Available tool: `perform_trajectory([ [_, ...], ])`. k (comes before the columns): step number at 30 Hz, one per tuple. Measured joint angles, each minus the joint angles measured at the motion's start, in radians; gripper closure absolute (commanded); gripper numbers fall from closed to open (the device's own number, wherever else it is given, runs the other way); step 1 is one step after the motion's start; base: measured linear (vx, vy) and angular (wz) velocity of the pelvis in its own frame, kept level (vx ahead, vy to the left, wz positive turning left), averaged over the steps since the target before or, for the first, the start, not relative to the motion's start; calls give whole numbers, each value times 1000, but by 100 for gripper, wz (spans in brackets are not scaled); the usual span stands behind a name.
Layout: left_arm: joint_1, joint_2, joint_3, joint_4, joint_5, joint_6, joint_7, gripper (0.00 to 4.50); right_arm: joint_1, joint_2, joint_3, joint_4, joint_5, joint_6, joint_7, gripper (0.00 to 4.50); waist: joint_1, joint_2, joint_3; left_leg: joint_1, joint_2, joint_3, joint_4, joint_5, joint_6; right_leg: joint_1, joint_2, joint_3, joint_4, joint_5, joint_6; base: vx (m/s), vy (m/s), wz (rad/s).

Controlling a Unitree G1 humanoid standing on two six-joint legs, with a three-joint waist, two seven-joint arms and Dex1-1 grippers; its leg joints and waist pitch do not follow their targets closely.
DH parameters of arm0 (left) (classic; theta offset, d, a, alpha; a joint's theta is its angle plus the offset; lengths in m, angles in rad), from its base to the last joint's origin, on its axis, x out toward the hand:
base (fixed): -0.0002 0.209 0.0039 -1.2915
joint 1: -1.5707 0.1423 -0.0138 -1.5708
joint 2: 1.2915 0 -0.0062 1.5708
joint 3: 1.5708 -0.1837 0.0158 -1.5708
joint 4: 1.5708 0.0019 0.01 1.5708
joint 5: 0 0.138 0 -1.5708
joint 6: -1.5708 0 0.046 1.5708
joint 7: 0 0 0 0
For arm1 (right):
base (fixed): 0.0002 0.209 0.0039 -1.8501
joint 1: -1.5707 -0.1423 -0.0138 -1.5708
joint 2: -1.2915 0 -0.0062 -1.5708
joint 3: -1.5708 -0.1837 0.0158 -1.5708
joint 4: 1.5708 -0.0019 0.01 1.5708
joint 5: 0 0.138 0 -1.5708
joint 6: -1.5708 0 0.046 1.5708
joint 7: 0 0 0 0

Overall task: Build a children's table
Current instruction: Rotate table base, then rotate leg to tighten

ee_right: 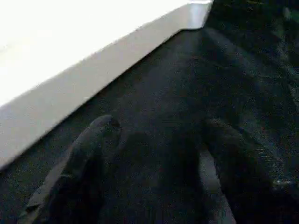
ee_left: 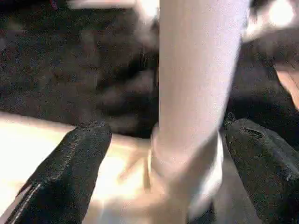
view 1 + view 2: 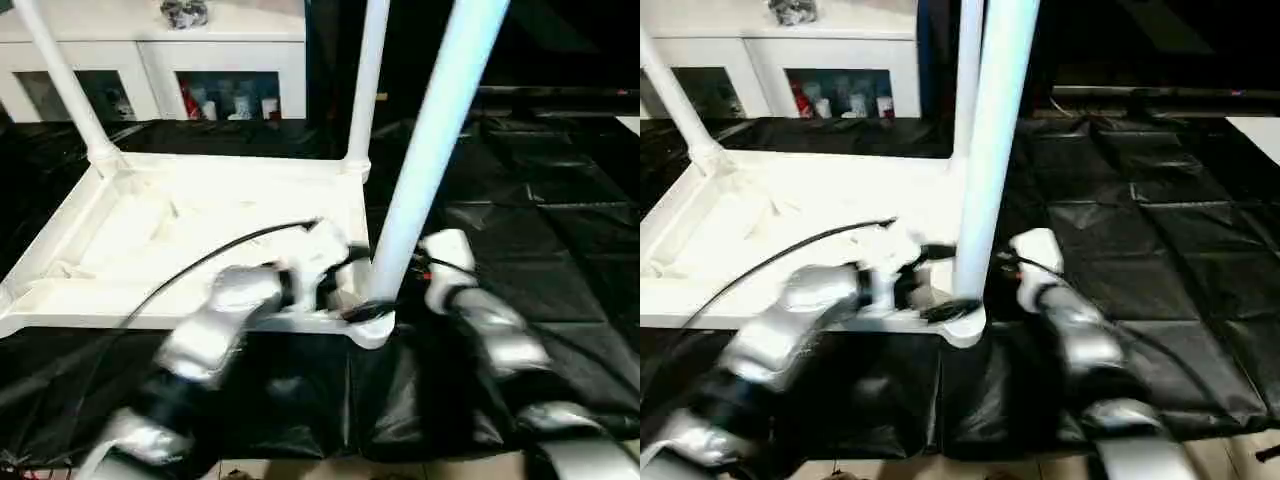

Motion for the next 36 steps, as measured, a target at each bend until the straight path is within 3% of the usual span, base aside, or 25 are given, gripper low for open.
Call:
perform_trajectory([
  [4, -4, 58, 4, 84, 0, -39, -99, 45, 52, -63, 34, -117, 33, 35, 148, 122, -1, 0, 0, 1, 0, 0, 0, 0, 0, 0, 0, 0, 0, 0, 0, 0, 0, 0],
  [8, -52, 91, -9, 189, 22, -99, -173, 81, 104, -133, 71, -249, 65, 92, 295, 122, 13, -1, 0, 1, 0, 0, 0, 0, 0, 0, 0, 0, 0, 1, -1, 0, 0, 0],
  [17, -167, 85, -63, 400, 106, -231, -268, 155, 184, -229, 140, -494, 123, 263, 505, 122, 29, -1, 0, 1, 0, 0, 0, 0, 0, 1, 0, 0, 0, -1, 2, 0, 0, 0],
  [24, -212, 58, -77, 480, 141, -279, -282, 204, 195, -254, 153, -551, 142, 321, 541, 122, 37, -1, 0, 0, 0, 0, 0, 0, 0, 0, -1, 0, 0, 0, 0, 0, 0, 0],
  [36, -266, 89, -87, 585, 160, -317, -397, 292, 206, -294, 154, -591, 148, 368, 563, 122, 46, -1, 0, 1, 0, 0, -1, 0, 0, 1, -1, 0, 0, 0, 0, 0, 0, 0],
])
